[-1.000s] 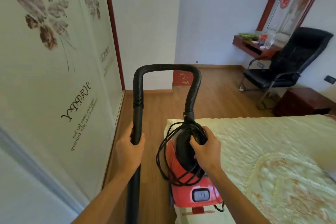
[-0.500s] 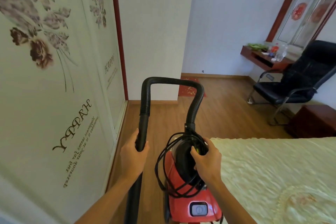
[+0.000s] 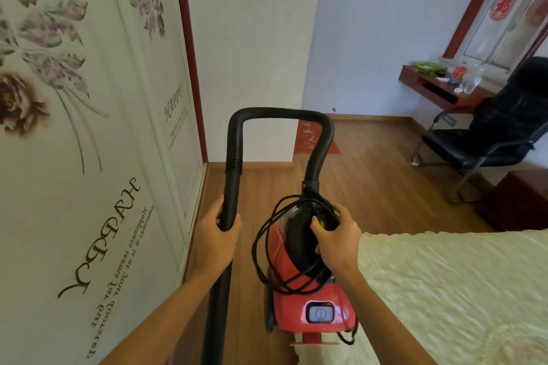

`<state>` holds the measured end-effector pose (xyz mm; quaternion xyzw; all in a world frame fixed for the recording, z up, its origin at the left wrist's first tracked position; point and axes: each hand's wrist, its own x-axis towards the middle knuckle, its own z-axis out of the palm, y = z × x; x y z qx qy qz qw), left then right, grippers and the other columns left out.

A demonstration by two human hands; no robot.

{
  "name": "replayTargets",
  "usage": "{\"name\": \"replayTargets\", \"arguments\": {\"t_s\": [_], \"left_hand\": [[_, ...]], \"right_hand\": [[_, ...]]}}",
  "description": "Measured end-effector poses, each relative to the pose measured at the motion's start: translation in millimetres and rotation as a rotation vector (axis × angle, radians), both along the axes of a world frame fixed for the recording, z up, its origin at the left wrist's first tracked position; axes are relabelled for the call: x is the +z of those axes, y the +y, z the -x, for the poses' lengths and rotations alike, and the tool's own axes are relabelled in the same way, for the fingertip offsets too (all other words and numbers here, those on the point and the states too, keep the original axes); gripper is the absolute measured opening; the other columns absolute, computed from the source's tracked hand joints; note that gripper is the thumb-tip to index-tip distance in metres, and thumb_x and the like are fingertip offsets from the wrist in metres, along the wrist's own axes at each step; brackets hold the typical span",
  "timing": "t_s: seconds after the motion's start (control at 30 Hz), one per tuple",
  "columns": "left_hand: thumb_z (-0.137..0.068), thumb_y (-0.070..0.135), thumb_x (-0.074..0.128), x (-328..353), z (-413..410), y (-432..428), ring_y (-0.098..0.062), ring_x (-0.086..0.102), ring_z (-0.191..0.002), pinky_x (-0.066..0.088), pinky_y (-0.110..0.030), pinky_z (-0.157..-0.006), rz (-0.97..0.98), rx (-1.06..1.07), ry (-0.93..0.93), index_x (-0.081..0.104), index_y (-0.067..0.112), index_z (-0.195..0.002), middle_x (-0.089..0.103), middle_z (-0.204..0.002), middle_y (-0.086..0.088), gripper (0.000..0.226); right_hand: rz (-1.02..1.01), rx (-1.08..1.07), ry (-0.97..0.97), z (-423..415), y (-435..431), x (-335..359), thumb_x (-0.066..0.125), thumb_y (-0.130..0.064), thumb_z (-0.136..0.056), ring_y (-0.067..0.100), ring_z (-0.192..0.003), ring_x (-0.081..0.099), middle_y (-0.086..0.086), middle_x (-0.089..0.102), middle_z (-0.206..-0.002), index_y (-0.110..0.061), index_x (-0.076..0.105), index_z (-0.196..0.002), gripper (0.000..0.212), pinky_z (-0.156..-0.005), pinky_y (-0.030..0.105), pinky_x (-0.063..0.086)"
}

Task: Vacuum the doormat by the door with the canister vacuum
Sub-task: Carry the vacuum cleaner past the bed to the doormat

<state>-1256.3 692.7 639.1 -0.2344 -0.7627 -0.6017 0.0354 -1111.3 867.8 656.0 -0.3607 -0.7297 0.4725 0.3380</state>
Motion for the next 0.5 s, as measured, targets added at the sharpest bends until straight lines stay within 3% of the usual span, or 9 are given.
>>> {"name": "replayTargets", "arguments": {"t_s": [0.27,0.5], "left_hand": [[-0.087,0.012,0.073,-3,73,64,-0.002,0.062,-0.074,0.05,-0.008,-0.062,-0.005,0.04,0.006,0.054,0.025,-0.132,0.06,-0.088,0.017,0.051],[-0.088,0.013,0.072,-2,136,149,0.0,0.063,-0.07,0.052,-0.011,-0.056,0.003,0.039,-0.026,0.052,0.032,-0.129,0.062,-0.085,0.012,0.049]], "right_hand": [[0.035,0.037,-0.01,76,65,-13,0.074,-0.02,-0.086,0.025,-0.069,0.07,-0.006,0.071,-0.097,-0.023,0.059,-0.123,0.039,-0.055,0.033,0.061],[0.053,0.083,0.012,135,138,-8,0.071,-0.016,-0.089,0.017,-0.054,0.066,-0.004,0.069,-0.094,-0.027,0.056,-0.118,0.035,-0.044,0.022,0.053]]}}
